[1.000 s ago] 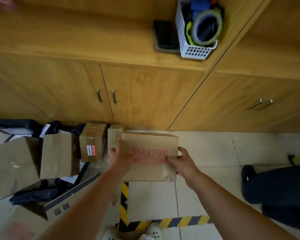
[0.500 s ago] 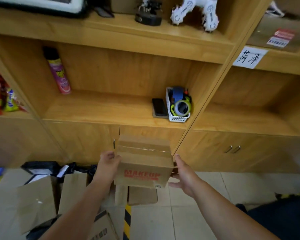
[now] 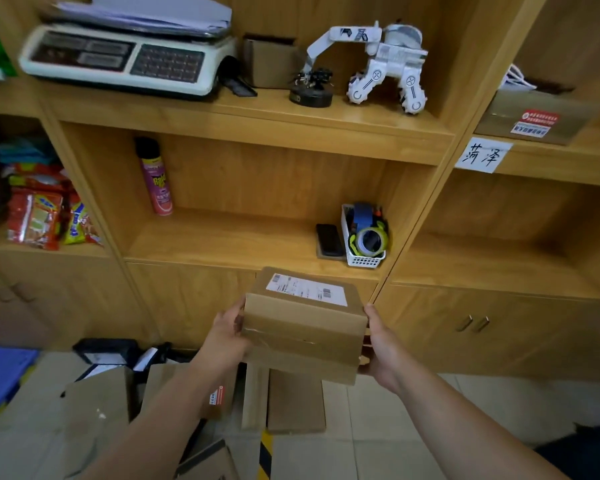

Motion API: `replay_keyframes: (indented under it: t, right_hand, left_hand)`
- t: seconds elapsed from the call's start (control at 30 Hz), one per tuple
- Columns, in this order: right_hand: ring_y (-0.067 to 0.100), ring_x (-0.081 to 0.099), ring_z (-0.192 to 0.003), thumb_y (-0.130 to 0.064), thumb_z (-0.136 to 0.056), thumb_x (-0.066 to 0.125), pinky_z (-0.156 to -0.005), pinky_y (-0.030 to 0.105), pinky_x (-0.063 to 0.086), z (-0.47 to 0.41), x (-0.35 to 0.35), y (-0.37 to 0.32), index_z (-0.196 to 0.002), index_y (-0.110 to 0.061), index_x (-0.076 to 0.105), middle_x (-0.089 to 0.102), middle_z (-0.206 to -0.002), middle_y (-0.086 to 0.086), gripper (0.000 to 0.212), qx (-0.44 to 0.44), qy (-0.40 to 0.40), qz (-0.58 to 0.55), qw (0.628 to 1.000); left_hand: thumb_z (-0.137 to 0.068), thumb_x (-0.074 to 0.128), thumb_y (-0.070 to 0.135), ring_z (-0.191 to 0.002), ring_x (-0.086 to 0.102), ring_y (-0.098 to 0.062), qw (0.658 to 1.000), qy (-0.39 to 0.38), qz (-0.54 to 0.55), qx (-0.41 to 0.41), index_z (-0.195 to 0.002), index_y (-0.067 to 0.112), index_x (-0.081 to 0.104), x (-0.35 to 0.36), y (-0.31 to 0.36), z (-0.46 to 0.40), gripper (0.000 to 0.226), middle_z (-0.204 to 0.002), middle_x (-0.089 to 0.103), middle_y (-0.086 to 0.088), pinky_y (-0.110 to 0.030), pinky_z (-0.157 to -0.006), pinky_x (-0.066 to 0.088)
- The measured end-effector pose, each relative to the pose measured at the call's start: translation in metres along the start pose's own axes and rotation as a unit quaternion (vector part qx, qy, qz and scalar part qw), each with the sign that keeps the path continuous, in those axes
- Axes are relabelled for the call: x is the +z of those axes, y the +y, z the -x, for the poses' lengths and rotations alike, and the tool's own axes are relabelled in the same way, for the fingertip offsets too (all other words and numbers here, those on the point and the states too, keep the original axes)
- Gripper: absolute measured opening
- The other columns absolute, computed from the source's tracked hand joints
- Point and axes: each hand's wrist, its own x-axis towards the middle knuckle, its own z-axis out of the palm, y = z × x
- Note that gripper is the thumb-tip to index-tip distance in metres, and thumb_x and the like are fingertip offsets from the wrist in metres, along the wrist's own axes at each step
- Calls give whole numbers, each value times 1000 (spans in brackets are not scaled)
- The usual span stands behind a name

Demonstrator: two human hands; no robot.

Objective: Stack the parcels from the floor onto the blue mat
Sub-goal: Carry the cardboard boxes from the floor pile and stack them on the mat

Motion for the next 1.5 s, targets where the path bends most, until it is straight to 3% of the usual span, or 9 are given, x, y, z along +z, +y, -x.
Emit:
replay_keyframes:
  t: [0.1,0.27,0.43,0.63,0.8,0.97,1.2,1.33,1.5]
  right_hand:
    - [31,60,-103,-49,-92,49,-80,47,53,11,-9,-4,-109,-21,60,65,-108,15,35,-9,-28,-8,1000]
    - [27,57,-89,-13,-89,54,-77,45,47,26,-25,-6,-110,-9,49,60,-97,12,22,-61,-64,6,996]
    - [26,58,-92,3,-83,47,-85,52,51,49,-43,-10,-144,-29,20,58,-105,8,74,-67,-99,76,990]
    - [24,66,-85,-43,-93,51,-76,46,56,58,-77,-6,-148,-40,-3,67,-93,8,77,-78,-121,155,977]
    - [25,71,-61,-62,-91,34,-67,47,60,51,-82,5,-142,-30,31,67,-56,6,59,-86,-126,201,968]
    - [35,71,-70,-45,-95,46,-62,43,60,64,-61,22,-131,-28,43,70,-81,20,39,-114,-201,226,946]
    - [23,63,-80,-40,-88,62,-67,41,59,88,9,63,-102,-20,44,56,-102,4,31,-92,-286,254,919]
    - [26,61,-100,-45,-84,64,-78,46,58,109,56,94,-107,-15,43,57,-109,3,43,-102,-303,315,893]
    - [22,61,-104,-44,-82,69,-71,37,59,160,126,146,-137,-27,37,57,-126,2,66,-125,-370,367,845]
  left_hand:
    - [-85,60,0,-98,53,-12,998,-3,60,-5,-133,30,36,-1,7,13,61,-108,50,5,-30,-83,48]
    - [-88,62,36,-106,50,-20,992,52,109,-20,-125,33,32,11,14,31,48,-106,48,9,-47,-102,42]
    - [-89,61,32,-104,54,-22,981,140,135,2,-134,22,33,45,28,59,54,-110,51,-2,-45,-96,48]
    - [-83,67,31,-106,57,-27,973,177,149,9,-127,30,45,68,21,95,49,-117,55,-6,-49,-97,47]
    - [-74,68,34,-99,59,-20,969,198,148,-1,-120,31,51,67,8,132,49,-110,58,-1,-42,-92,50]
    - [-83,67,28,-98,58,-19,959,244,145,-2,-117,33,54,47,-8,169,37,-109,59,0,-37,-85,50]
    - [-84,64,20,-92,62,-18,927,354,127,-6,-112,26,59,1,-36,220,29,-109,61,-4,-27,-71,50]
    - [-82,71,27,-109,44,-16,892,439,105,-34,-127,20,47,-35,-57,251,51,-124,35,-1,-35,-99,41]
    - [-79,74,14,-115,49,-22,854,485,181,-46,-129,4,36,-85,-98,300,64,-129,40,-10,-32,-93,43]
